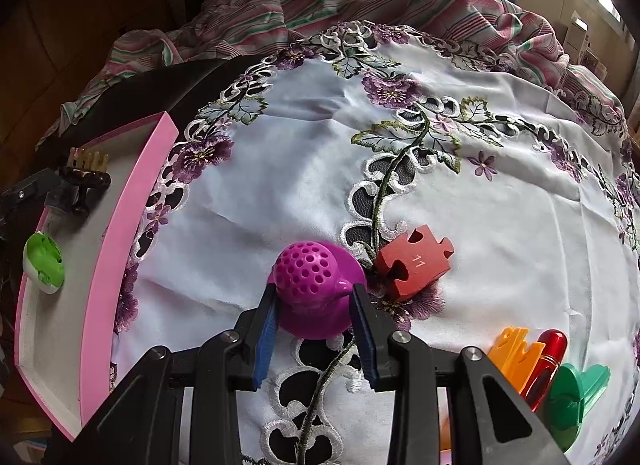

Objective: Organize rigid objects
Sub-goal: 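Lower the brush into the tray and open the left gripper, then carry the magenta suction toy into the tray and open the right gripper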

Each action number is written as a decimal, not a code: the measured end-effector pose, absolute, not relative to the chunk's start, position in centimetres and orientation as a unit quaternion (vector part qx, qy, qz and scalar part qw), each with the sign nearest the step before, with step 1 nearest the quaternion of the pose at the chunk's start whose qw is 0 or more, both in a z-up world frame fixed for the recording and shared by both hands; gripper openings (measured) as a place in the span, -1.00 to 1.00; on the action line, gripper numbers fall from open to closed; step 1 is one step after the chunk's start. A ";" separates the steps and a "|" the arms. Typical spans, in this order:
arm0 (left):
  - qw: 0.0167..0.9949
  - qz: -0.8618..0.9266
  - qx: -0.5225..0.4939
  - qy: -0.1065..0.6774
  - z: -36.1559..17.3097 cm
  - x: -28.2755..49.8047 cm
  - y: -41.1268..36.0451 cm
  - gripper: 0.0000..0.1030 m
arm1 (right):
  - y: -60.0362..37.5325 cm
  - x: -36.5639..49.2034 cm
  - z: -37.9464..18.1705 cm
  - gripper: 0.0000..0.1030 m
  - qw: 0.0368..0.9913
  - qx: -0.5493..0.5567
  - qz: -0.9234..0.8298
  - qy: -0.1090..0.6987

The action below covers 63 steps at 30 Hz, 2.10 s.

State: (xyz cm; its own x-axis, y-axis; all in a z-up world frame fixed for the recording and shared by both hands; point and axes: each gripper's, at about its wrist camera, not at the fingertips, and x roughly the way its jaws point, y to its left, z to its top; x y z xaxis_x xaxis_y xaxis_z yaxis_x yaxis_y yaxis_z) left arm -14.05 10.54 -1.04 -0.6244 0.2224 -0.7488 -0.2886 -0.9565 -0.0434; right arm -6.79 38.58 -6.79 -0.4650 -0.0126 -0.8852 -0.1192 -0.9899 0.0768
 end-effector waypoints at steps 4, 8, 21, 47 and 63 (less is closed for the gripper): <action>0.135 0.907 -0.396 0.050 -0.1 -11.3 9.9 0.54 | 38.7 -6.7 -6.7 -0.33 0.035 -0.513 0.855 0.063; 0.136 0.910 -0.390 0.051 0.4 -9.0 9.3 0.54 | 38.8 -6.6 -6.5 -0.33 0.039 -0.508 0.858 0.063; 0.112 0.914 -0.389 0.038 0.3 -4.9 5.2 0.56 | 37.0 -6.5 -5.2 -0.33 -0.003 -0.488 0.870 0.067; 0.060 0.903 -0.425 -0.016 -3.0 -3.5 -2.1 0.56 | 29.3 -6.8 -1.6 -0.33 -0.054 -0.472 0.879 0.039; 0.062 0.904 -0.423 -0.025 -3.1 -3.6 -2.8 0.56 | 19.7 -12.9 -5.4 -0.32 -0.094 -0.510 0.855 0.011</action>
